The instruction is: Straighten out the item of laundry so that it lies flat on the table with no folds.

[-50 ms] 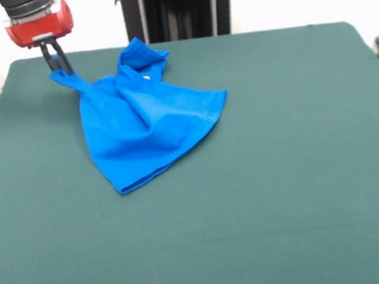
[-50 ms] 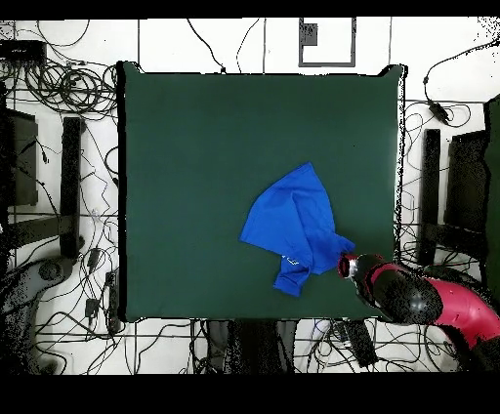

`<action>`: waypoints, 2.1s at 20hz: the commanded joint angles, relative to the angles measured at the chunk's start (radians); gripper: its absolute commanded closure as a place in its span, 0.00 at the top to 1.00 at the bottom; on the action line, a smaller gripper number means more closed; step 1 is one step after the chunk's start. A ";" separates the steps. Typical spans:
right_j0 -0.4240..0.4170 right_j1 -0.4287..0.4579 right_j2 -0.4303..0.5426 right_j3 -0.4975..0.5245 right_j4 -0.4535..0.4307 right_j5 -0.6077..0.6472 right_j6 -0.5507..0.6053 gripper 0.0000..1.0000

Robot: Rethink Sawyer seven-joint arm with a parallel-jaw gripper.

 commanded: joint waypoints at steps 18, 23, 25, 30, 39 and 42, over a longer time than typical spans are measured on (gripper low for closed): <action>-0.023 0.174 0.161 -0.151 -0.026 0.186 -0.357 0.00; -0.036 0.197 0.174 -0.174 -0.030 0.217 -0.379 0.00; -0.041 0.206 0.178 -0.186 -0.033 0.228 -0.388 0.00; -0.049 0.222 0.180 -0.191 -0.041 0.235 -0.395 0.00; -0.047 0.239 0.173 -0.196 -0.051 0.225 -0.391 0.00; -0.044 0.194 0.177 -0.161 -0.050 0.207 -0.357 0.00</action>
